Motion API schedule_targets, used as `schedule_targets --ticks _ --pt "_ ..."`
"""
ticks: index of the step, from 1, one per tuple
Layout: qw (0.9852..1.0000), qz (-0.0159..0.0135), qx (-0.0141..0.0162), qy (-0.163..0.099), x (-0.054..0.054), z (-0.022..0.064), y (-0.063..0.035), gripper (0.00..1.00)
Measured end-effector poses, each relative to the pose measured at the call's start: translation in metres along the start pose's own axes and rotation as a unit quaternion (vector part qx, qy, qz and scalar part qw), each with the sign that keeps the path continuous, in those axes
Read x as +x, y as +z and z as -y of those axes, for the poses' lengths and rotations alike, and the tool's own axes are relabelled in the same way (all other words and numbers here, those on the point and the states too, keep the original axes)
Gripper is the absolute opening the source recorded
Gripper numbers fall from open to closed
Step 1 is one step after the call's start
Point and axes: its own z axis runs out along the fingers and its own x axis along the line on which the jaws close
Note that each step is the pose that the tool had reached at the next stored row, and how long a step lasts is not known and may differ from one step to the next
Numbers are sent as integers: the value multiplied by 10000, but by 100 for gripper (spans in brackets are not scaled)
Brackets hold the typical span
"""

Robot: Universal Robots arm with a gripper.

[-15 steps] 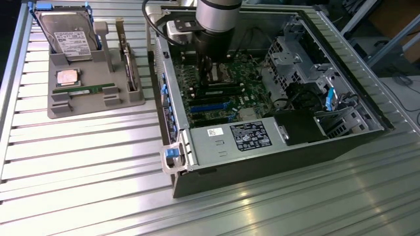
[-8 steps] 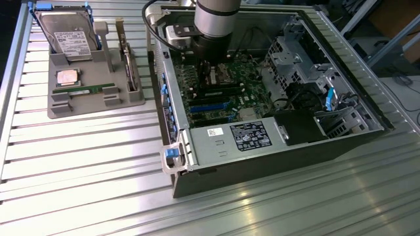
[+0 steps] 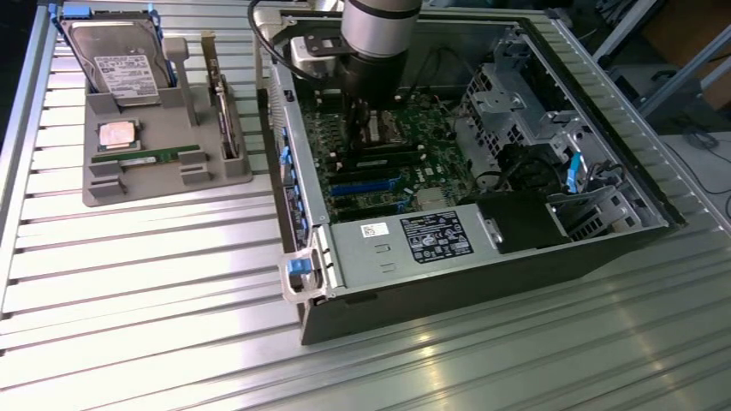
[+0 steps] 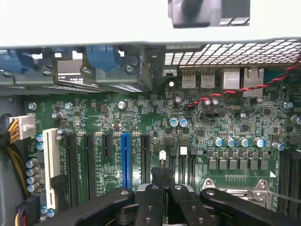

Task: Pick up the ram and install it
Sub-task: 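Press down the ram until it locks into place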

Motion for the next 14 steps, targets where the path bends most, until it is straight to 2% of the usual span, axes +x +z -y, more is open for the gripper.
schedule_targets --ticks 3,5,10,14 --pt "10000 -1 -1 0 0 109 1 11" --pt "10000 -1 -2 1 -1 151 2 11" --pt "10000 -1 -10 0 -3 425 8 11" --pt "10000 -1 -14 0 -4 552 11 11"
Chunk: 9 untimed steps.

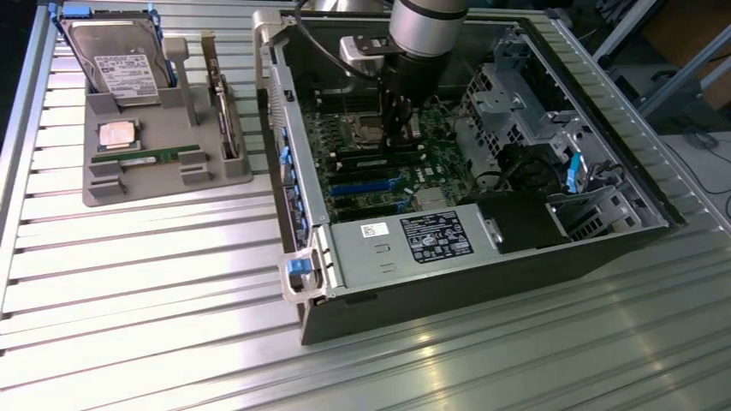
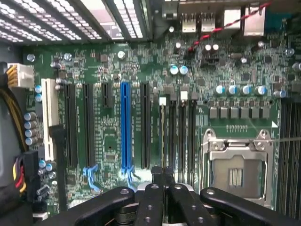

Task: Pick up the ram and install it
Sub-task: 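Press down the ram until it locks into place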

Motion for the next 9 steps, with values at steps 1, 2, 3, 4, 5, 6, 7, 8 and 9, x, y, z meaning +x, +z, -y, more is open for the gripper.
schedule_targets --ticks 1,2,3,4,5,6,7,8,9 --pt "10000 0 -3 0 0 59 1 11" --pt "10000 0 -4 0 0 91 2 11" --pt "10000 0 -5 0 -1 107 2 11" --pt "10000 0 -7 -1 -1 137 3 11" --pt "10000 0 -8 0 -1 170 3 11" --pt "10000 0 -9 0 -1 203 4 11" --pt "10000 0 -12 -1 -2 248 5 11" --pt "10000 0 -13 -1 -2 273 6 11" --pt "10000 0 -14 0 -3 305 6 11"
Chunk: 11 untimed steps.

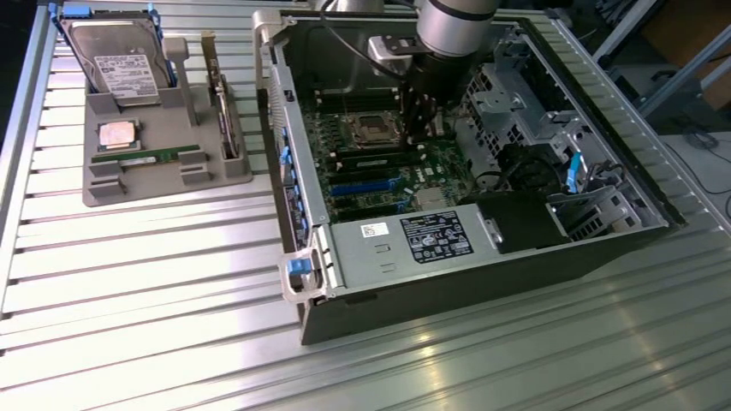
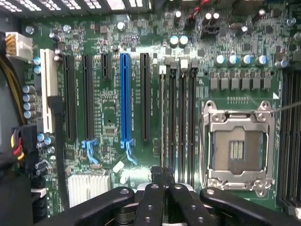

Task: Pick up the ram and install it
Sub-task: 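Press down the ram until it locks into place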

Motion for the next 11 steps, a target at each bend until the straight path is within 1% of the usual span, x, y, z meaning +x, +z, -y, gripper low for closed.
schedule_targets --ticks 2,4,6,8,9,10,11 --pt "10000 -1 -3 0 0 66 1 11" --pt "10000 0 -3 -1 0 105 2 11" --pt "10000 0 -3 0 -1 175 2 11" --pt "10000 -1 -4 0 -2 275 3 11" --pt "10000 -1 -5 -1 -2 307 3 11" --pt "10000 0 -7 0 -3 370 5 11" --pt "10000 0 -9 -1 -4 413 6 11"
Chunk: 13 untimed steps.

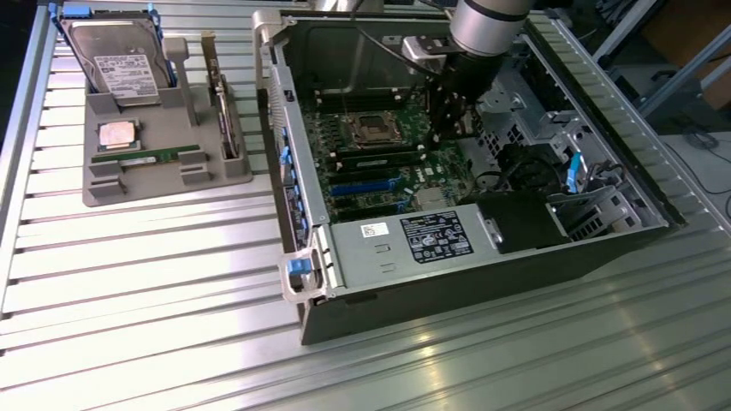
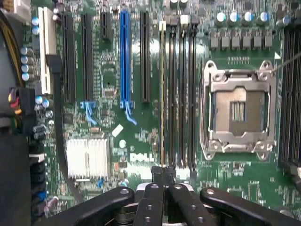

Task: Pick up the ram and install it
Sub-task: 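Press down the ram until it locks into place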

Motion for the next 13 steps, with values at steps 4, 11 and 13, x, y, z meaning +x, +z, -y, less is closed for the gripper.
schedule_targets --ticks 4,11,13 --pt "10000 0 -7 -1 -1 165 2 11" --pt "10000 -1 -7 0 21 209 -314 11" --pt "10000 0 -7 -1 26 212 -393 11"
